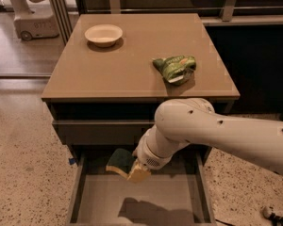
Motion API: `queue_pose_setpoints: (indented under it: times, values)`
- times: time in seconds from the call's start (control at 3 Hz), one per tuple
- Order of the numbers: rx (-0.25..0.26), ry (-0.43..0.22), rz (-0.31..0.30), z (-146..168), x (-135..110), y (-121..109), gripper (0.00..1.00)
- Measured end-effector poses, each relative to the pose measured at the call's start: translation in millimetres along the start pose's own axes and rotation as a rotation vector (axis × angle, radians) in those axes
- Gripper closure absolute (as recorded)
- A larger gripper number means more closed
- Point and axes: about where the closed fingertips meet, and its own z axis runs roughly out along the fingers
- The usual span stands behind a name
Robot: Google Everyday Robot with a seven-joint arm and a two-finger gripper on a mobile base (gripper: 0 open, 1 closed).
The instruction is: Place sponge into middle drawer
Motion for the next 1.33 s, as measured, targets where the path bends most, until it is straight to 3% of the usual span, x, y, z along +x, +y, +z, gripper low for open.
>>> queue_pose_setpoints:
  times: [1.0,1.33]
  values:
    - [0.121,0.145,0.040,20.8,27.3,-6.0,1.00]
    - [0.106,0.108,0.093,34.4,47.5,-8.9,1.00]
